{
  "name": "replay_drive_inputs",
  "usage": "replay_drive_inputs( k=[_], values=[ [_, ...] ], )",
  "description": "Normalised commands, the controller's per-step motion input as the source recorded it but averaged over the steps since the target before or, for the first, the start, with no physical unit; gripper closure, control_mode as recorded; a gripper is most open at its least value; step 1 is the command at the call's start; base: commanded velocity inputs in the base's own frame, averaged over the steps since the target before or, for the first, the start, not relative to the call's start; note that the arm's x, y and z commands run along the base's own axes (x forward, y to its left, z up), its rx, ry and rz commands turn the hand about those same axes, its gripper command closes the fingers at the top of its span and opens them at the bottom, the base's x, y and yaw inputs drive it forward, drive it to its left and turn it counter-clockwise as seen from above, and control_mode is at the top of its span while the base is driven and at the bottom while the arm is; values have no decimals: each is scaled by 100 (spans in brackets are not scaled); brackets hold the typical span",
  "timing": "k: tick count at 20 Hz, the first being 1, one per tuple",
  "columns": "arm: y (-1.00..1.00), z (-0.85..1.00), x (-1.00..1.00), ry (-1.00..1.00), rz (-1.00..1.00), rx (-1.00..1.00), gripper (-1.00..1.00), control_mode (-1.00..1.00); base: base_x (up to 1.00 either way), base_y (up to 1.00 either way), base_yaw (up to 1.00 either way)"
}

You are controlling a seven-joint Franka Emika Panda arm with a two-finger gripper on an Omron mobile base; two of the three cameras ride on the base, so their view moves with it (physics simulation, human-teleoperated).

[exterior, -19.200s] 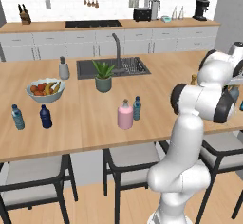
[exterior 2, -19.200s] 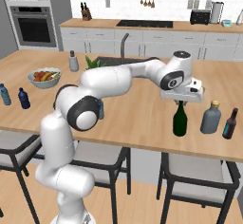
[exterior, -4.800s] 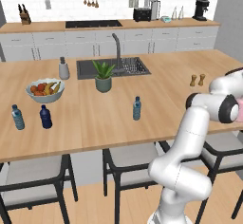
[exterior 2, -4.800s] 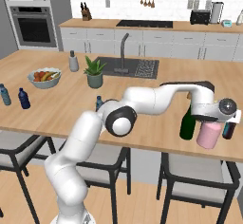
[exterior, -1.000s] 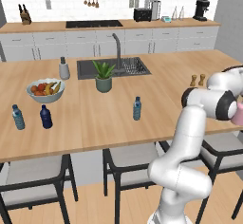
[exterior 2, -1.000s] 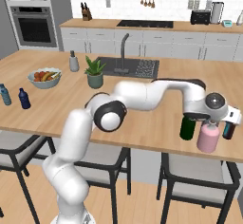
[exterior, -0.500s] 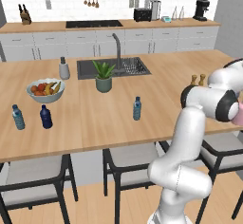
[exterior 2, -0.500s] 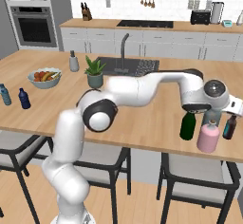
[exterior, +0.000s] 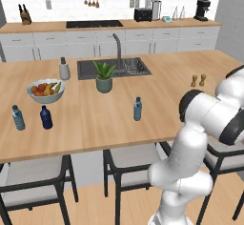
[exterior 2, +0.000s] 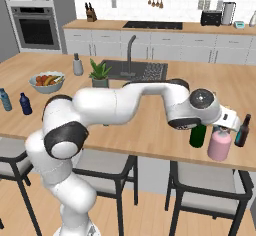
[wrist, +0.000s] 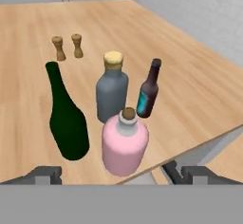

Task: Move the plastic bottles in the middle to the plastics group, and the glass bottles in the middle to the glass group.

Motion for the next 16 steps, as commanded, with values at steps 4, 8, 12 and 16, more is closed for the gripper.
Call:
replay_drive_inputs(
  k=[4,8,12,16],
  values=[
    [100,0,-21,8,1,-11,-100,-100,0,0,0],
    [100,2,0,18,4,-9,-100,-100,0,0,0],
    [100,5,0,21,7,-7,-100,-100,0,0,0],
    [100,27,12,40,16,-1,-100,-100,0,0,0]
  ],
)
